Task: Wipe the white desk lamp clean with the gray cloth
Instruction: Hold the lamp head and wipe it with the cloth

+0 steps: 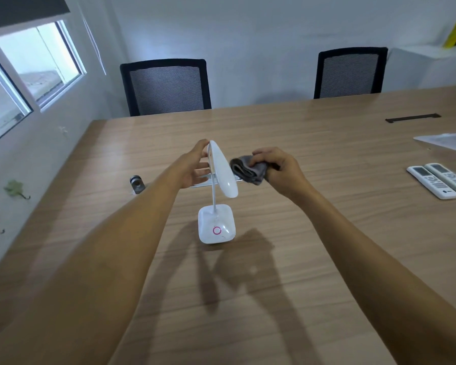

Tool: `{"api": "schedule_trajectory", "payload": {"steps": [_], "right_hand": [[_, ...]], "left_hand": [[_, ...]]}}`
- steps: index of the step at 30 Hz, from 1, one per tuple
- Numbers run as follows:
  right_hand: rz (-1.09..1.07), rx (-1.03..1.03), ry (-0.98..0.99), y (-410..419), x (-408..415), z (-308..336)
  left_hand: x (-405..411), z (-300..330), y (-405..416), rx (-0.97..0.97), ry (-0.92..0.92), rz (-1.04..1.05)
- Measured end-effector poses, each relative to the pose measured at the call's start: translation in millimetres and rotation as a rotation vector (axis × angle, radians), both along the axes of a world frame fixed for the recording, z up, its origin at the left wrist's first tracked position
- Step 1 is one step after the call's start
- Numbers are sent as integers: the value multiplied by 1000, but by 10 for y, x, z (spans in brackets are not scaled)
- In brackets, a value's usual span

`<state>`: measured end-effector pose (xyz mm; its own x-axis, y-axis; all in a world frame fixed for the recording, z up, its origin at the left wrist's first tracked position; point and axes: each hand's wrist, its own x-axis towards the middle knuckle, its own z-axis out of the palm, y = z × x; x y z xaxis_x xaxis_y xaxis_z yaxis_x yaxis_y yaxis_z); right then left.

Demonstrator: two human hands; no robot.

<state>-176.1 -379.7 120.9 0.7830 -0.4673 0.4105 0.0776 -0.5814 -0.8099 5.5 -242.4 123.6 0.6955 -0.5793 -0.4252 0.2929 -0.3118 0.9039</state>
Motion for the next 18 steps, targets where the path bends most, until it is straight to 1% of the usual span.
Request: {"api": "schedule_trajectory", "payload": {"steps": [2,5,7,8,9,11,13,14,16,18], "right_hand": [[-54,16,11,-14,-45,-40],[-84,171,-132,104,43,107],[-46,239,-187,231,158,276],[-6,232,-192,307,188,361],[44,194,-183,370,203,419],[128,42,-118,438,180,422],[159,-93,-50,412,79,282],[159,-90,-24,376,-4,203],[133,18,2,283,-195,73],[82,66,32,178,-352,-14]], "left_hand": [[-3,-3,13,3,1,-1],[-14,5,19,-2,1,-4],[-35,12,28,-4,-7,-9],[-35,8,29,-10,-4,-7],[-33,13,35,-17,1,-5],[-14,17,51,-25,2,-28],[3,15,48,-12,9,-50],[-13,22,43,-6,1,-40],[-34,33,28,-2,-21,2],[-49,42,18,8,-27,21]]}}
